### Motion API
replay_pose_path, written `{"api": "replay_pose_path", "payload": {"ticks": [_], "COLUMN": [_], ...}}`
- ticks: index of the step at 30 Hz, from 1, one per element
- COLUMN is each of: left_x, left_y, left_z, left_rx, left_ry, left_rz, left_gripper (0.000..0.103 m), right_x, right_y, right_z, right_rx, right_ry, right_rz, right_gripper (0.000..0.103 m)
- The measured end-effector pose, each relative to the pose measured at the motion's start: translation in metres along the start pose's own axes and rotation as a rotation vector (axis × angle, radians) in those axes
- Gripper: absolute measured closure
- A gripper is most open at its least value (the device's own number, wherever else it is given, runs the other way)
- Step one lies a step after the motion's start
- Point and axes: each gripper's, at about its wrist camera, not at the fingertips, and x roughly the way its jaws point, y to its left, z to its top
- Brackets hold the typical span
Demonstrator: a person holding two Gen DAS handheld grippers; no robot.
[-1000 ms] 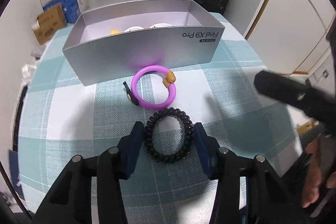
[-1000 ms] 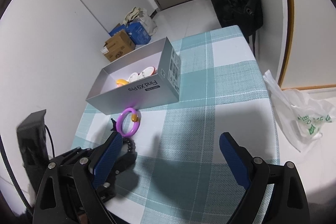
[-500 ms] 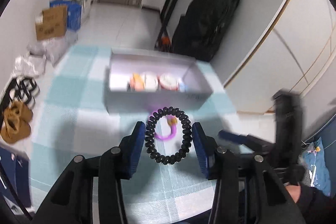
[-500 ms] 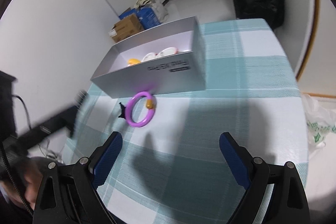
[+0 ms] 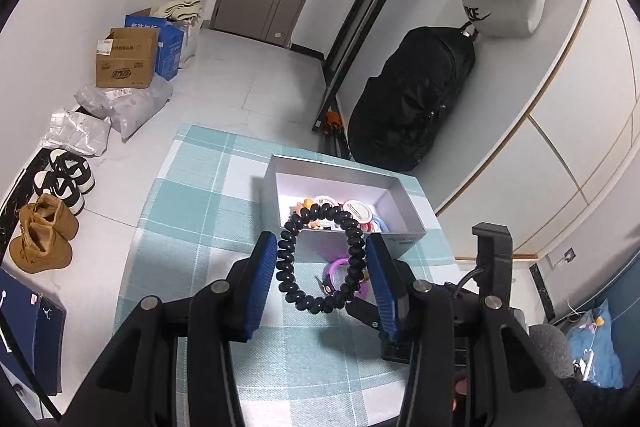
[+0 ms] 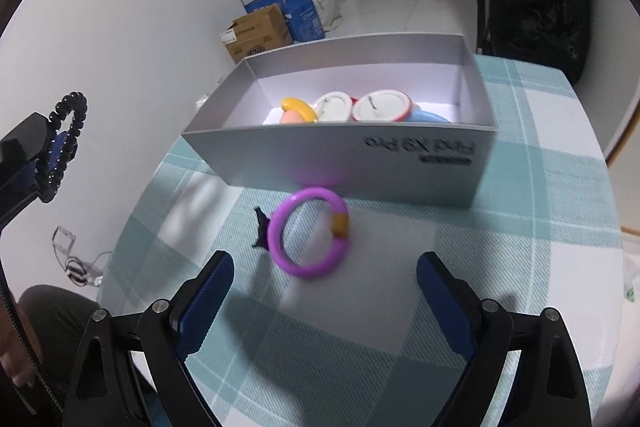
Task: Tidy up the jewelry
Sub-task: 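Close the left tool on the black coiled bracelet and lift it, then grasp the purple ring with the right tool while the left holds the bracelet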
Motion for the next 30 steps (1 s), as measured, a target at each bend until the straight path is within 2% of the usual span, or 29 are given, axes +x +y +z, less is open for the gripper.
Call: {"api": "replay_pose_path", "payload": {"ticks": [4, 13, 19, 22, 24, 30], "left_x": [-0.002, -0.007, -0.008, -0.010, -0.011, -0.009], "left_y": [-0.001, 0.005, 0.010, 0.011, 0.012, 0.009], "left_z": [0.001, 0.001, 0.002, 0.002, 0.002, 0.000], "left_rx": [0.015, -0.016, -0.040, -0.045, -0.042, -0.025], "left_ry": [-0.009, -0.004, -0.003, -0.006, -0.010, -0.008], "left_rz": [0.004, -0.095, -0.112, -0.116, -0.115, -0.108], "left_gripper": [0.063, 0.063, 0.063, 0.063, 0.063, 0.063], "right_x": [0.005, 0.019, 0.027, 0.026, 0.024, 0.020], "right_y": [0.009, 0.029, 0.039, 0.040, 0.041, 0.043], "right_z": [0.004, 0.007, 0.003, 0.001, 0.000, -0.005], "right_rx": [-0.024, -0.107, -0.160, -0.178, -0.183, -0.200], "right_ry": [-0.015, 0.008, 0.024, 0.019, 0.014, 0.016], "right_rz": [-0.028, -0.136, -0.206, -0.232, -0.234, -0.244], "right_gripper": [0.011, 0.018, 0.028, 0.036, 0.047, 0.050]}}
